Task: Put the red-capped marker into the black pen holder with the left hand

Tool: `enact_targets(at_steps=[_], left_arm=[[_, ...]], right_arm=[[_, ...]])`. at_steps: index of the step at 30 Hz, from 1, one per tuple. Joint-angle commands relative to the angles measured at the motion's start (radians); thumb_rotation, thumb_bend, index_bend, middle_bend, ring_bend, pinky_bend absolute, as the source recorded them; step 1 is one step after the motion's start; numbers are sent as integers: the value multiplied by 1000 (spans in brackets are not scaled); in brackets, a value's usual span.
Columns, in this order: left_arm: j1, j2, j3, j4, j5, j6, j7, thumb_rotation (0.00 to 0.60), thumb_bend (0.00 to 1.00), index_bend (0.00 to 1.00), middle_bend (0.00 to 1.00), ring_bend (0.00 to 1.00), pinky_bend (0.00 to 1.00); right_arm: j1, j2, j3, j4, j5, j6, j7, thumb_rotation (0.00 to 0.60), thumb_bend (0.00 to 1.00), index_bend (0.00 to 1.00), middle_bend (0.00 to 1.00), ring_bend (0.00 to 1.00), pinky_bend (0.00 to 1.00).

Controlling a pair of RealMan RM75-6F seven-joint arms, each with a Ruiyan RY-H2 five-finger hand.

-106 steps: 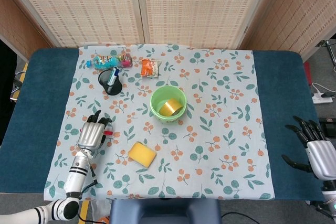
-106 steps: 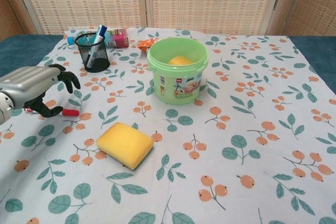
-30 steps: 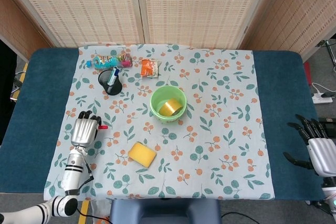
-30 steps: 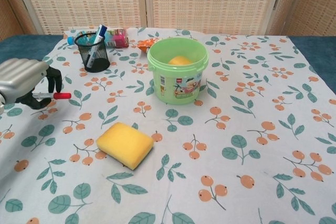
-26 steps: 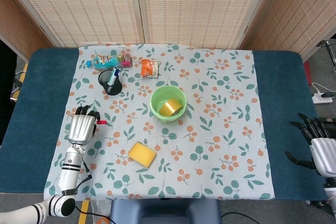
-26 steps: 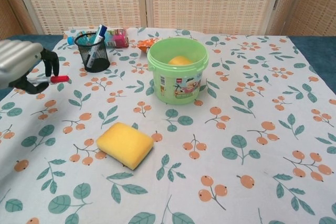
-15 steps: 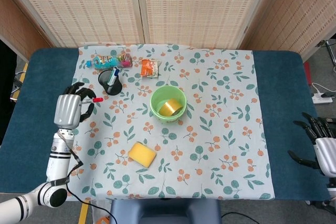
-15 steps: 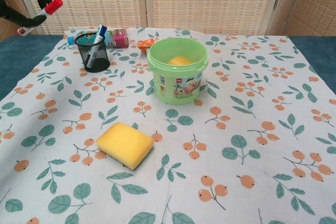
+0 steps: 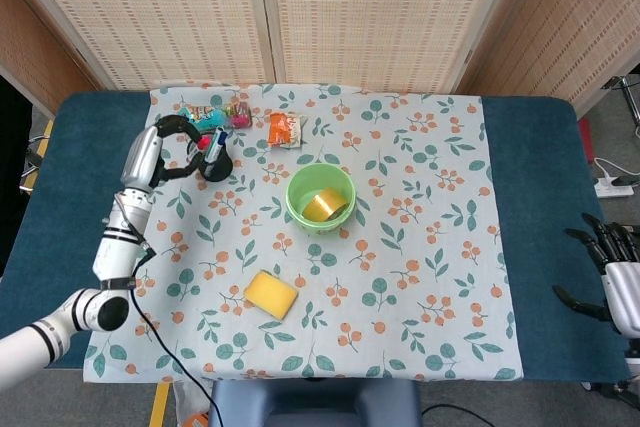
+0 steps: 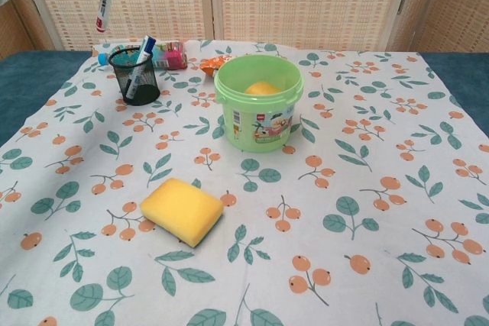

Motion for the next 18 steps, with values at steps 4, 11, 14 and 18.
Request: enact_targets(at_steps=[4,11,14,18], left_arm=[[-157,-145,11,338,78,-102,-258,600,339,535,527,222,297],[-233,-232,59,564,132,-150,-439,600,340,535,525,222,299],[-251,-263,83,631,146,-170,-496,600,340,535,523,222,299],[-267,-296,111,706,160,-188,-545,600,340,532,517,219,298]], right_arm=[[0,-6,5,-13,21,-11,-39,600,128,214,48,85,0],[-5,-8,15,-18,46,-9,-65,600,128,214,48,85,0],[-4,-10,18,-15,58,-17,-70,600,128,214,48,85,0],[-1,-11,20,-11,68,-30,-70,600,128,214,48,85,0]])
